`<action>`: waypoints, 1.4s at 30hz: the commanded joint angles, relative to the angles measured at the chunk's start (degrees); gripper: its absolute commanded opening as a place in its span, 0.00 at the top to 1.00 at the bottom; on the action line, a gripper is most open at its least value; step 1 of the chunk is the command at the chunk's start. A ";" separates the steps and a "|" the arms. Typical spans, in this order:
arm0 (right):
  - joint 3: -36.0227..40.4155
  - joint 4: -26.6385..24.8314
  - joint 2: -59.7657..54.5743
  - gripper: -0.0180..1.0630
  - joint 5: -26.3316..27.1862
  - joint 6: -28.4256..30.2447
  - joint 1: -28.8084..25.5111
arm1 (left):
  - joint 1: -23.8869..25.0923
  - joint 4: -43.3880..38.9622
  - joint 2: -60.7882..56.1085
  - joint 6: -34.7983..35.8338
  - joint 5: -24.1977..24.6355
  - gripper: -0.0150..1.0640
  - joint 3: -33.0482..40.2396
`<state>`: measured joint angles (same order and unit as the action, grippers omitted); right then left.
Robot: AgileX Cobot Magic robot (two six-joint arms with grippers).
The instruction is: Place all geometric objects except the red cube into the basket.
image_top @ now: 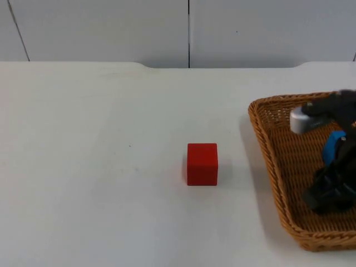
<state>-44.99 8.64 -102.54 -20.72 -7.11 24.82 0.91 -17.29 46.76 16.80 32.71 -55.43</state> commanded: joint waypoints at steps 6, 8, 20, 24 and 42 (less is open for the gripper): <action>-0.05 0.01 0.64 0.42 2.53 -0.20 -0.80 | -0.33 -0.11 0.16 -0.03 -0.47 0.08 0.27; -0.05 0.01 3.43 0.01 2.41 -0.08 -0.05 | -0.33 -0.13 0.16 -0.15 -0.47 0.08 0.27; -10.68 4.36 38.21 0.02 -0.32 -4.05 -1.15 | -0.33 -0.13 0.16 -0.50 -0.47 0.08 0.27; -18.68 10.80 45.60 0.02 -8.35 -4.05 -12.80 | -0.56 -0.13 0.16 -0.50 -0.58 0.08 0.27; -10.20 -13.48 46.82 0.02 -5.42 18.29 -35.48 | -6.19 -4.09 6.73 3.25 -4.97 0.08 0.27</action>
<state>-55.25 -4.74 -55.93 -27.75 10.46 -10.52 -4.99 -20.08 53.33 18.26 29.18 -55.43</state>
